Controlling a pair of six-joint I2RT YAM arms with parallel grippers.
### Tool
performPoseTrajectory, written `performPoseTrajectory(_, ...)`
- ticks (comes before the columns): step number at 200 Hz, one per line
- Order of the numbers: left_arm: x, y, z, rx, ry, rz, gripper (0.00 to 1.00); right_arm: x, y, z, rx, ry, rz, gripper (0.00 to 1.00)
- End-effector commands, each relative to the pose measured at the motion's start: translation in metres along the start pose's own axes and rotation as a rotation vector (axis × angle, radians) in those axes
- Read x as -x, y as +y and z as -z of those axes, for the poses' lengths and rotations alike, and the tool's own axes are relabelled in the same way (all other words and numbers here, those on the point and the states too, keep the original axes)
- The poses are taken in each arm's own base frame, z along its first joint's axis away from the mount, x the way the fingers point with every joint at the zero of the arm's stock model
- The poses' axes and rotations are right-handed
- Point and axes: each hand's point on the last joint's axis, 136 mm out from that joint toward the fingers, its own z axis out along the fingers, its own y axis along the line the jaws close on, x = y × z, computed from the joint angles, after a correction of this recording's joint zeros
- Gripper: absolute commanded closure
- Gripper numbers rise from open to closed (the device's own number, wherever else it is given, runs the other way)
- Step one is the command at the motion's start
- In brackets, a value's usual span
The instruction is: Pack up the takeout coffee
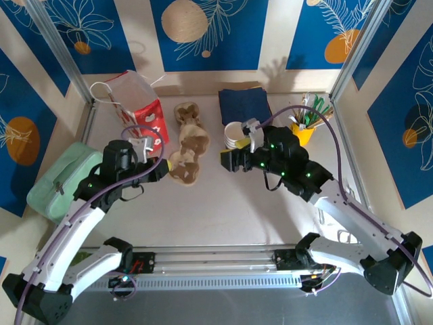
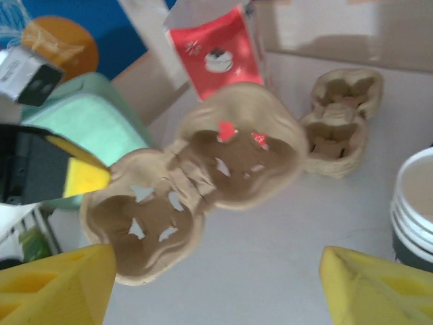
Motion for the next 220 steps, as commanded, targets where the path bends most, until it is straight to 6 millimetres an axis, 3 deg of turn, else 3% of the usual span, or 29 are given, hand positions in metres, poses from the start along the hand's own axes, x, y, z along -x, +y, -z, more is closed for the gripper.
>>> performPoseTrajectory(1,-0.026,-0.012,0.006,-0.09,0.121,-0.012,1.0,-0.037,0.007,-0.002,-0.06,0.207,0.068,0.2)
performPoseTrajectory(49,-0.036,-0.036,0.013,-0.231,0.175,-0.034,1.0,-0.047,0.031,-0.012,-0.155,0.338,0.236,0.19)
performPoseTrajectory(77,-0.04,-0.036,0.012,-0.243,0.191,-0.039,1.0,-0.051,0.041,-0.019,-0.154,0.384,0.271,0.18)
performPoseTrajectory(139,-0.039,-0.042,0.01,-0.277,0.202,-0.054,1.0,-0.061,0.037,-0.036,-0.207,0.465,0.31,0.17)
performPoseTrajectory(220,-0.043,-0.043,0.007,-0.302,0.222,-0.059,1.0,-0.08,0.045,-0.054,-0.155,0.562,0.288,0.19)
